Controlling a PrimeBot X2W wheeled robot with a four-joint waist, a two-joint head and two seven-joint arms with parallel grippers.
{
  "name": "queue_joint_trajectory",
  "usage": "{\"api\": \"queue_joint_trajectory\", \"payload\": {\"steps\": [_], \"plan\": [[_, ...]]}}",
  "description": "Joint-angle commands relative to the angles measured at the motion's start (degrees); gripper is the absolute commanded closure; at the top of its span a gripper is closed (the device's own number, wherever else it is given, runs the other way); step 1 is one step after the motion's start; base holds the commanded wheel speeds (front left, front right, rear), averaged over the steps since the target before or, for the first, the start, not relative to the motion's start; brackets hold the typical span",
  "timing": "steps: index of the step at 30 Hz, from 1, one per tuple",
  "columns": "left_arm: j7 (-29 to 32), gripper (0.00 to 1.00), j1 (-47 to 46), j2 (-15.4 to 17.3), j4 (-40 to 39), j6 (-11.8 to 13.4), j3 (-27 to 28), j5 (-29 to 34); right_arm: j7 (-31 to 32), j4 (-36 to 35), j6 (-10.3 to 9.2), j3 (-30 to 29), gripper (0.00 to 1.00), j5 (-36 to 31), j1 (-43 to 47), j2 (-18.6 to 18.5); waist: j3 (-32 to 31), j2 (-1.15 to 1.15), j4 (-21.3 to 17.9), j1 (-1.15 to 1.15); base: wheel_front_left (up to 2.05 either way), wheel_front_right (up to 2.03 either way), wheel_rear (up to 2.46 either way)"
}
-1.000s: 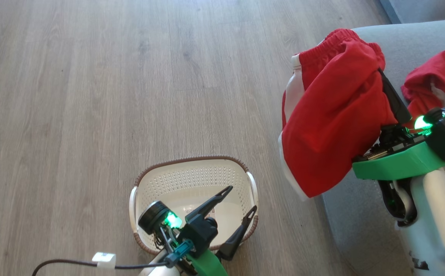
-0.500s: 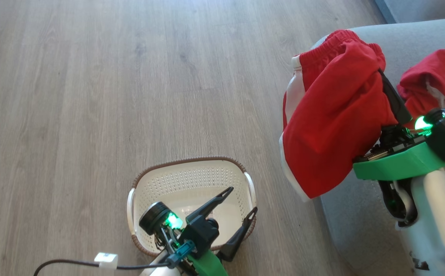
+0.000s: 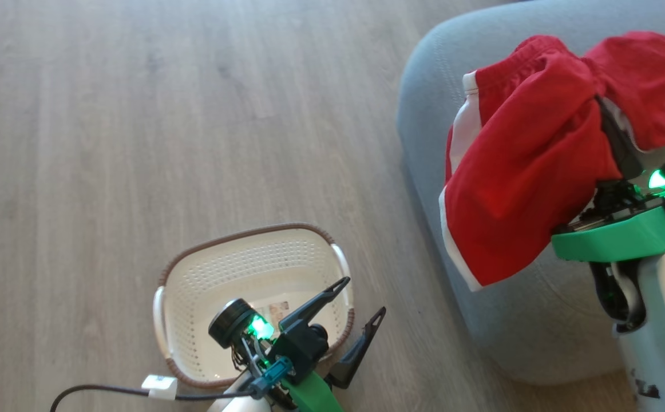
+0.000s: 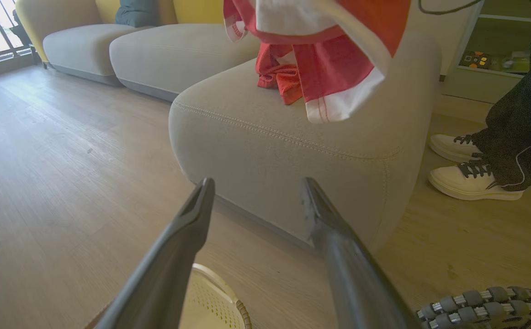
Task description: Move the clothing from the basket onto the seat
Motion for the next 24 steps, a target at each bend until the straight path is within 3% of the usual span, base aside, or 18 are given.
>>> {"api": "queue_joint_trajectory", "payload": {"steps": [1,21,24], "plan": [[-0.3,0.0,-3.0,-0.2,-1.7,-0.1,1.3,0.4,0.0,-2.0,0.4,-0.1,1.0,-0.2,-0.2,-0.6,0.9,0.0,-2.1,0.0,0.0,0.0,0.0],[-0.3,0.0,-3.0,0.8,-1.3,-0.1,-0.6,0.1,0.0,-1.7,0.4,-4.9,1.0,-1.6,1.4,1.2,1.2,0.0,-17.2,0.0,0.0,0.0,0.0],[-0.3,0.0,-3.8,0.6,-0.9,-0.1,-1.8,0.3,0.0,-1.9,0.4,-6.7,1.0,-1.8,2.3,1.3,1.5,0.0,-17.7,0.0,0.0,0.0,0.0]]}}
